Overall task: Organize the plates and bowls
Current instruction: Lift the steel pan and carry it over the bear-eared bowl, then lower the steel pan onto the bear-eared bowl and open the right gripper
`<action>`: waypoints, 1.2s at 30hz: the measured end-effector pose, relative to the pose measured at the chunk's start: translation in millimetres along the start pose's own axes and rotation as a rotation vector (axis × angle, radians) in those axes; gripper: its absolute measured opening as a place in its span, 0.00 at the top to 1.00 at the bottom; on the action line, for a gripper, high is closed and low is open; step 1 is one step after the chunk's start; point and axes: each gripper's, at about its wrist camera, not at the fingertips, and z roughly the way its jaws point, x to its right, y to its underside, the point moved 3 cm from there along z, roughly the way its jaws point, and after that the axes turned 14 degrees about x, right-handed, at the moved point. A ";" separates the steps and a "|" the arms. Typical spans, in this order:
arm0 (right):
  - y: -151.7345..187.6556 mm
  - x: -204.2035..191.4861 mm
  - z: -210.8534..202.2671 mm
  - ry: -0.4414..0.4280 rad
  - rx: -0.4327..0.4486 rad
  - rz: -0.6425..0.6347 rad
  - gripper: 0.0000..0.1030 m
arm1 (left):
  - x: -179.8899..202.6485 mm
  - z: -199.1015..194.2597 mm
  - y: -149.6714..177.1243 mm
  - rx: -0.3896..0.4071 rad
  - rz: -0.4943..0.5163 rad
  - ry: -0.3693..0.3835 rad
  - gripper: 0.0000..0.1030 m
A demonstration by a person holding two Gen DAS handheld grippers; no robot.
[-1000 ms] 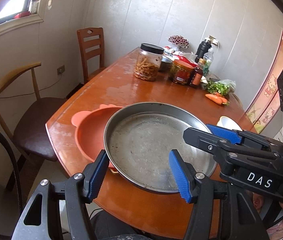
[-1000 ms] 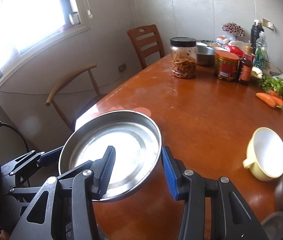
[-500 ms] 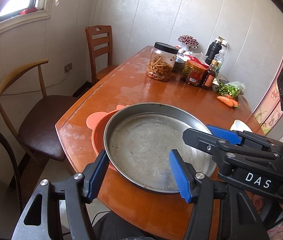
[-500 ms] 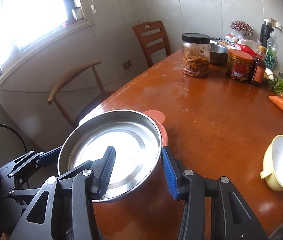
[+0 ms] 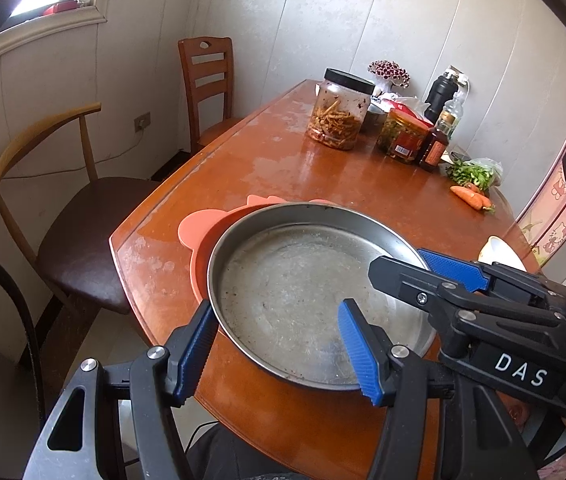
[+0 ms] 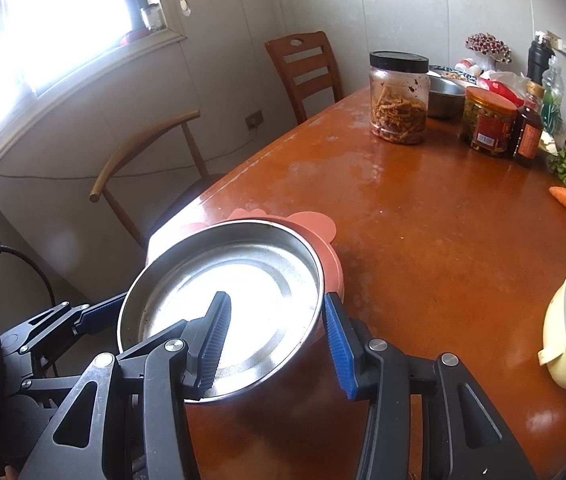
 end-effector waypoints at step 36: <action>7.7 17.5 17.8 0.033 0.034 0.058 0.52 | 1.9 34.2 -0.2 0.006 0.058 -0.055 0.40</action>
